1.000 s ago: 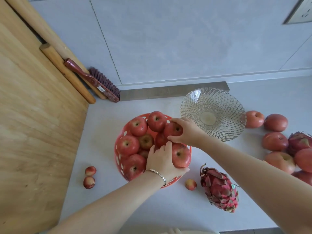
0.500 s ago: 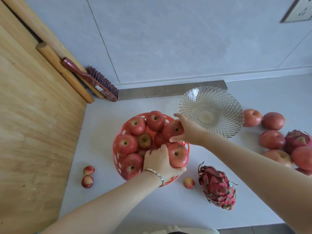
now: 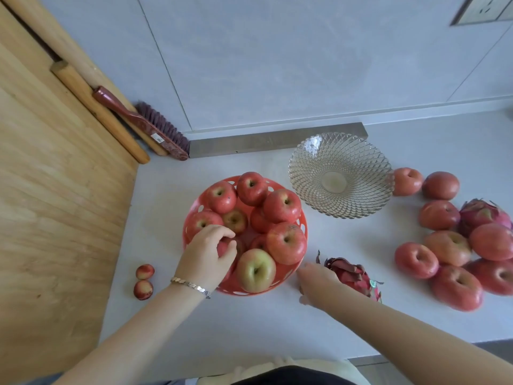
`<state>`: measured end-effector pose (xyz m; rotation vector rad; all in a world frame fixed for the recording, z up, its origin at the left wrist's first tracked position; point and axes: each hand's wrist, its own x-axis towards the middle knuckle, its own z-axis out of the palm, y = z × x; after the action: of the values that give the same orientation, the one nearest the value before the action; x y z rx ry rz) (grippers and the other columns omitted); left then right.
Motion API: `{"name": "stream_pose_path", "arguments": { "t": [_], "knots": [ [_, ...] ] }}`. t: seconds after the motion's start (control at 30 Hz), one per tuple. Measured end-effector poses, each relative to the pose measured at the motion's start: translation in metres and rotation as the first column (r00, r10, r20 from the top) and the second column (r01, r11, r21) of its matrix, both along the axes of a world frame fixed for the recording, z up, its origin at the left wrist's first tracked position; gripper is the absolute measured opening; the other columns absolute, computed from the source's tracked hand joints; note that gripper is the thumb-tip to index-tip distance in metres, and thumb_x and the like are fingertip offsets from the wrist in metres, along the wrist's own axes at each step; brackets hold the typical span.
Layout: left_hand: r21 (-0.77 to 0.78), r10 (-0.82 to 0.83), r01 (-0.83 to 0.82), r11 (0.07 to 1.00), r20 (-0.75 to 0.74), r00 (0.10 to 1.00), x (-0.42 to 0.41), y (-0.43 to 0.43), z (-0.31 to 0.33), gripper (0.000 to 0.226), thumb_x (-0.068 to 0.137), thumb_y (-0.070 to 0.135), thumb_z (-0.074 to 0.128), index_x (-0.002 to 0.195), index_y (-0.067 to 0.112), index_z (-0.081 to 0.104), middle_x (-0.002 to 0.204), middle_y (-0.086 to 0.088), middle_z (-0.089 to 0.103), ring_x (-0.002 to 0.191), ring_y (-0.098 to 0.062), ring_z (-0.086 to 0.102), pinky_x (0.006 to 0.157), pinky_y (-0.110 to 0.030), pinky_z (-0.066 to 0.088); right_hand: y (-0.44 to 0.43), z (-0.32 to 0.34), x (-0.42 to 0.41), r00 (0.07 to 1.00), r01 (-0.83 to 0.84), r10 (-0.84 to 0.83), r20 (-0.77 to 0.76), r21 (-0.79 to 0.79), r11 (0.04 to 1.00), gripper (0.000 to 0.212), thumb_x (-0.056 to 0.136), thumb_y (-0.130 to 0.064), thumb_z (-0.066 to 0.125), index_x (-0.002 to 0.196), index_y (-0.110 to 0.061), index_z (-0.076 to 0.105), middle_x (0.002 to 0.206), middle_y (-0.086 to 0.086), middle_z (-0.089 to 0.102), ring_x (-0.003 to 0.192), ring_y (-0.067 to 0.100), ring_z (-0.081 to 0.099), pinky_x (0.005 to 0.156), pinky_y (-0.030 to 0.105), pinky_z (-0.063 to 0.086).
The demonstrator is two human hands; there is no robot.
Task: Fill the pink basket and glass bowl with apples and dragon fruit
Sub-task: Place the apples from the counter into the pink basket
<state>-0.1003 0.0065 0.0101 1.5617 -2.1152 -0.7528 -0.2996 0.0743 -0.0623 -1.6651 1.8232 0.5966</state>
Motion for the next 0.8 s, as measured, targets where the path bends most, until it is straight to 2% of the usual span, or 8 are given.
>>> {"name": "stream_pose_path", "arguments": {
  "t": [0.13,0.3,0.37,0.43,0.5,0.6,0.7,0.8],
  "knots": [
    [-0.014,0.018,-0.019,1.000,-0.027,0.999,0.016,0.005,-0.001,0.013,0.078,0.002,0.063,0.088,0.010,0.067,0.095,-0.001,0.065,0.091,-0.016,0.060,0.079,-0.023,0.042,0.000,-0.003,0.004,1.000,-0.023,0.025,0.018,-0.082,0.996,0.034,0.083,-0.005,0.054,0.117,-0.011,0.050,0.122,0.005,0.053,0.109,0.026,0.056,0.069,0.030,0.040],
    [-0.079,0.103,-0.111,0.991,-0.098,0.990,0.035,0.009,-0.006,0.017,0.074,-0.009,0.063,0.081,0.006,0.067,0.085,0.001,0.063,0.076,-0.012,0.056,0.073,-0.012,0.036,-0.005,0.046,-0.015,0.996,0.058,-0.057,0.073,-0.007,0.998,0.022,0.077,-0.017,0.065,0.096,-0.013,0.056,0.111,0.007,0.060,0.097,0.025,0.060,0.071,0.029,0.045],
    [-0.064,0.166,-0.174,0.983,-0.122,0.979,0.042,0.010,-0.010,0.017,0.075,-0.011,0.062,0.082,0.003,0.067,0.083,-0.004,0.064,0.077,-0.014,0.056,0.075,-0.012,0.037,-0.009,0.079,-0.023,0.989,0.125,-0.117,0.085,-0.089,0.988,0.023,0.075,-0.020,0.065,0.095,-0.012,0.059,0.104,0.007,0.059,0.093,0.024,0.059,0.070,0.026,0.044],
    [-0.048,0.211,-0.217,0.975,-0.114,0.971,0.050,0.011,-0.016,0.016,0.076,-0.010,0.062,0.084,0.002,0.067,0.086,-0.008,0.066,0.080,-0.017,0.056,0.076,-0.013,0.035,-0.021,0.108,-0.024,0.973,0.181,-0.123,0.196,-0.315,0.932,0.021,0.073,-0.023,0.065,0.087,-0.009,0.061,0.088,0.008,0.061,0.085,0.026,0.060,0.064,0.027,0.041],
    [-0.047,0.222,-0.228,0.972,-0.106,0.969,0.053,0.013,-0.022,0.015,0.077,-0.010,0.061,0.086,0.001,0.067,0.089,-0.010,0.066,0.083,-0.017,0.056,0.077,-0.013,0.035,-0.037,0.127,-0.015,0.912,0.272,-0.064,0.406,-0.480,0.834,0.023,0.070,-0.024,0.067,0.081,-0.005,0.061,0.076,0.008,0.062,0.076,0.025,0.058,0.061,0.025,0.037],
    [-0.052,0.263,-0.269,0.962,-0.107,0.959,0.060,0.014,-0.026,0.016,0.076,-0.010,0.061,0.088,0.000,0.066,0.090,-0.010,0.065,0.086,-0.018,0.055,0.078,-0.013,0.034,-0.065,0.123,0.018,0.835,0.300,0.017,0.550,-0.482,0.823,0.028,0.069,-0.019,0.071,0.095,-0.015,0.063,0.087,-0.001,0.051,0.087,0.018,0.049,0.073,0.020,0.034],
    [-0.039,0.330,-0.336,0.941,-0.114,0.937,0.068,0.014,-0.029,0.021,0.076,-0.011,0.059,0.092,0.000,0.065,0.092,-0.008,0.061,0.087,-0.019,0.052,0.081,-0.016,0.034,-0.091,0.090,0.054,0.896,0.114,0.094,0.434,-0.430,0.896,0.034,0.076,-0.022,0.065,0.108,-0.016,0.057,0.107,0.009,0.048,0.094,0.025,0.051,0.081,0.029,0.039],
    [-0.005,0.408,-0.410,0.912,-0.107,0.907,0.082,0.016,-0.034,0.023,0.076,-0.010,0.058,0.095,0.002,0.064,0.095,-0.005,0.057,0.090,-0.022,0.053,0.085,-0.032,0.042,-0.106,0.062,0.075,0.956,-0.051,0.151,0.252,-0.364,0.930,0.028,0.081,-0.018,0.058,0.109,-0.014,0.055,0.117,0.009,0.046,0.098,0.030,0.053,0.078,0.035,0.045]
  ]
}}
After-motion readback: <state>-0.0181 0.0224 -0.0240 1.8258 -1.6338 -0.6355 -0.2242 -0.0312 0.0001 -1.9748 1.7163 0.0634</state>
